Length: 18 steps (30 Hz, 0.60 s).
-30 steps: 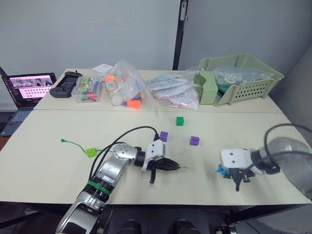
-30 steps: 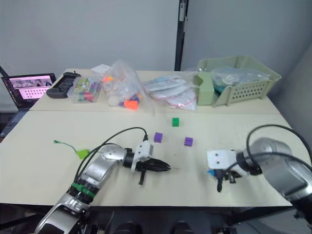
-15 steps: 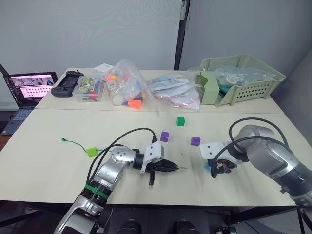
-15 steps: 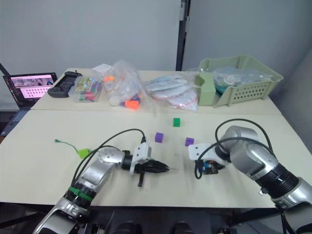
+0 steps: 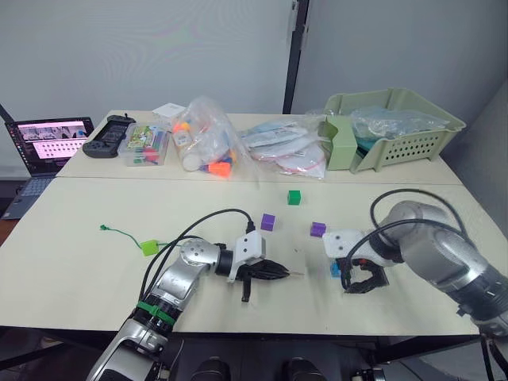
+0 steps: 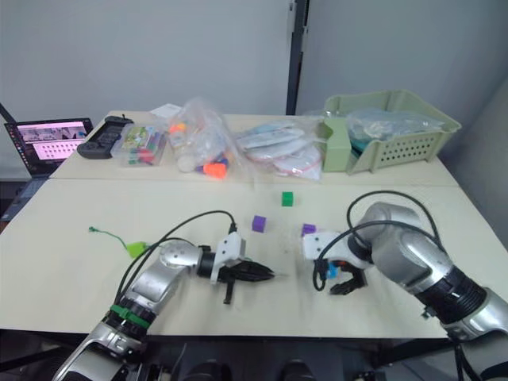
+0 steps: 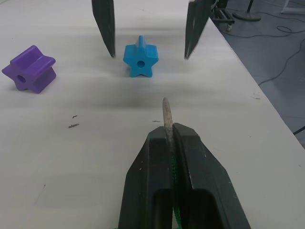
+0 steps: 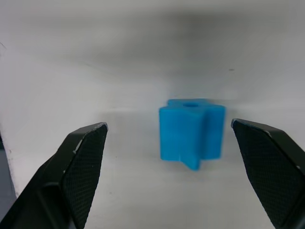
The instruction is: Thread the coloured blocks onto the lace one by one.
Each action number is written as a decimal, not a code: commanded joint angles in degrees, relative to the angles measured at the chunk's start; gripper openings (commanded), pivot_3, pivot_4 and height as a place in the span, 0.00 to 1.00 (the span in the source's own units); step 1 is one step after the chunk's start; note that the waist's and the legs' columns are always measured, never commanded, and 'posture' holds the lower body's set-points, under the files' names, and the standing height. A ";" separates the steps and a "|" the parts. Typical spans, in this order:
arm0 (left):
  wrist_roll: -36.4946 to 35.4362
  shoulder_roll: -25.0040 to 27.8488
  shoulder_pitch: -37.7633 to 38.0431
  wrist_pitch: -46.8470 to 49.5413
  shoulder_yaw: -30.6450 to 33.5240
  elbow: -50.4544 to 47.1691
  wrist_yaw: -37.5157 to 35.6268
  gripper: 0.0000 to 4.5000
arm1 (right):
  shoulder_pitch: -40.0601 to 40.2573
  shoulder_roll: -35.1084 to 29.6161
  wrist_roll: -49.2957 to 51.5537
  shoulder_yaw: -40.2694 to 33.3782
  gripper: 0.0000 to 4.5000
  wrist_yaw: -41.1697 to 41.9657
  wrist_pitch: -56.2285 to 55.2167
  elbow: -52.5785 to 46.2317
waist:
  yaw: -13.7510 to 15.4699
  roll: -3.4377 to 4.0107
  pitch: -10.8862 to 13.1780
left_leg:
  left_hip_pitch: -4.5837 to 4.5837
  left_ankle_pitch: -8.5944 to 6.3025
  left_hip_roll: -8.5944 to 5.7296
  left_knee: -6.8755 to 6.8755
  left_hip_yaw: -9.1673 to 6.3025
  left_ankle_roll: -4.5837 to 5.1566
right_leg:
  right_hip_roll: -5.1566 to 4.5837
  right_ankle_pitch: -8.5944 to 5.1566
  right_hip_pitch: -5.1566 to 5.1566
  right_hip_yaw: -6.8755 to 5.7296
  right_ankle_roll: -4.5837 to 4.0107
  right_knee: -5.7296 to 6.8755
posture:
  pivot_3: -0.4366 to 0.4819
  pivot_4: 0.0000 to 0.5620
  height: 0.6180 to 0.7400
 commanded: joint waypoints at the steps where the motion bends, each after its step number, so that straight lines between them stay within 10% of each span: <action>1: -0.55 -0.41 -1.31 -0.75 0.38 -0.98 -0.36 0.00 | -0.16 -1.50 2.76 -5.71 0.99 -1.02 1.04 -2.21 | -0.03 0.00 0.00 | 0.01 0.00 0.00 0.00 0.00 0.00 | 0.00 0.00 0.00 0.00 0.00 0.00 | 0.48 0.27 0.95; 8: -0.44 -1.55 -3.47 -1.75 0.14 1.27 -1.49 0.00 | 11.79 -1.44 9.64 -21.25 0.99 -10.01 -2.32 -8.59 | 0.43 0.00 0.00 | -0.01 0.00 -0.01 0.00 -0.01 0.00 | 0.00 0.00 0.03 0.00 0.01 -0.03 | 0.48 0.27 0.95; 18: -0.07 -3.50 -6.73 -3.16 -0.33 4.86 -3.07 0.00 | 20.88 -0.18 7.31 -17.94 0.99 -19.96 -2.01 -15.27 | 0.23 -0.01 0.00 | -0.01 0.00 -0.01 0.00 0.01 0.00 | 0.02 0.00 0.00 0.03 0.01 -0.02 | 0.48 0.27 0.95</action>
